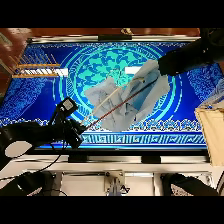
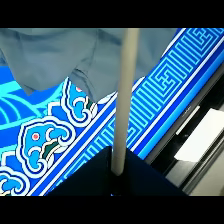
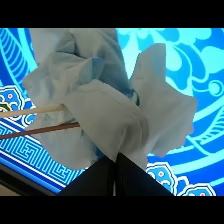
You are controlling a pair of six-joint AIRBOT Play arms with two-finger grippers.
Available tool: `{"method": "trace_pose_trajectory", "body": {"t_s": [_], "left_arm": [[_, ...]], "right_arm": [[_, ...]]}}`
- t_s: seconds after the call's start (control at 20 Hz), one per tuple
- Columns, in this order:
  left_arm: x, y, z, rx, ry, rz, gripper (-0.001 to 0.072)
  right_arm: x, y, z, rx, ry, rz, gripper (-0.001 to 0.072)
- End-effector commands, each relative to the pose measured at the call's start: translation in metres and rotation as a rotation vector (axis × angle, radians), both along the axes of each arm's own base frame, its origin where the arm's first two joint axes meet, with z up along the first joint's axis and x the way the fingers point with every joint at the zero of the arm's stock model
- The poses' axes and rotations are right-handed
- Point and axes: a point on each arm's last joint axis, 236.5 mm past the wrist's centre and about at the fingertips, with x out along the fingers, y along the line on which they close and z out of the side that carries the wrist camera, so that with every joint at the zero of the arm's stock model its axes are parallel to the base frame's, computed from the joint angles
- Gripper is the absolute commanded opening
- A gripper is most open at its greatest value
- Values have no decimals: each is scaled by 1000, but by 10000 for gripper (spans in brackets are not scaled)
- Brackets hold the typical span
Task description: Fold the shirts.
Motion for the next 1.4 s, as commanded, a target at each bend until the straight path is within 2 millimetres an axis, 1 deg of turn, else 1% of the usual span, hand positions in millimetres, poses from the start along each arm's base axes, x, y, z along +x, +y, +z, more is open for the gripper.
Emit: {"method": "trace_pose_trajectory", "body": {"t_s": [0.0, 0.1, 0.15, 0.3, 0.4, 0.45, 0.55, 0.65, 0.75, 0.9, 1.05, 1.15, 1.2, 1.25, 1.35], "left_arm": [[12, -14, 16, -107, -26, 47, 44], [16, -21, 25, -149, -51, 51, 44], [15, -24, 24, -154, -48, 46, 44], [9, -36, 15, -147, -20, 18, 44], [12, -45, 16, -173, -23, 24, 44], [18, -47, 19, -202, -27, 49, 44], [31, -51, 34, -272, -62, 95, 44], [36, -53, 42, -307, -79, 114, 44], [34, -52, 39, -298, -69, 111, 44], [33, -52, 34, -285, -53, 111, 44], [34, -55, 13, -239, -9, 110, 44], [40, -58, 5, -235, -6, 118, 44], [45, -60, 9, -252, -23, 126, 44], [49, -62, 16, -282, -39, 141, 44], [54, -64, 29, -314, -63, 148, 44]], "right_arm": [[-7, 11, 6, 47, 0, 27, 81], [-6, 16, 10, 72, -8, 35, 81], [-6, 22, 12, 93, -15, 48, 81], [-6, 42, 20, 175, -22, 87, 82], [-5, 47, 17, 173, -15, 97, 81], [-5, 50, 14, 158, -14, 103, 82], [-8, 58, 10, 126, -17, 129, 82], [-12, 64, 8, 88, -29, 158, 82], [-13, 62, 6, 59, -33, 155, 81], [-14, 64, 6, 63, -34, 164, 81], [-16, 68, 7, 74, -32, 181, 82], [-21, 75, 8, 98, -22, 208, 82], [-23, 76, 8, 100, -14, 213, 82], [-23, 72, 5, 85, -5, 207, 82], [-19, 57, -1, 27, -2, 167, 92]]}}
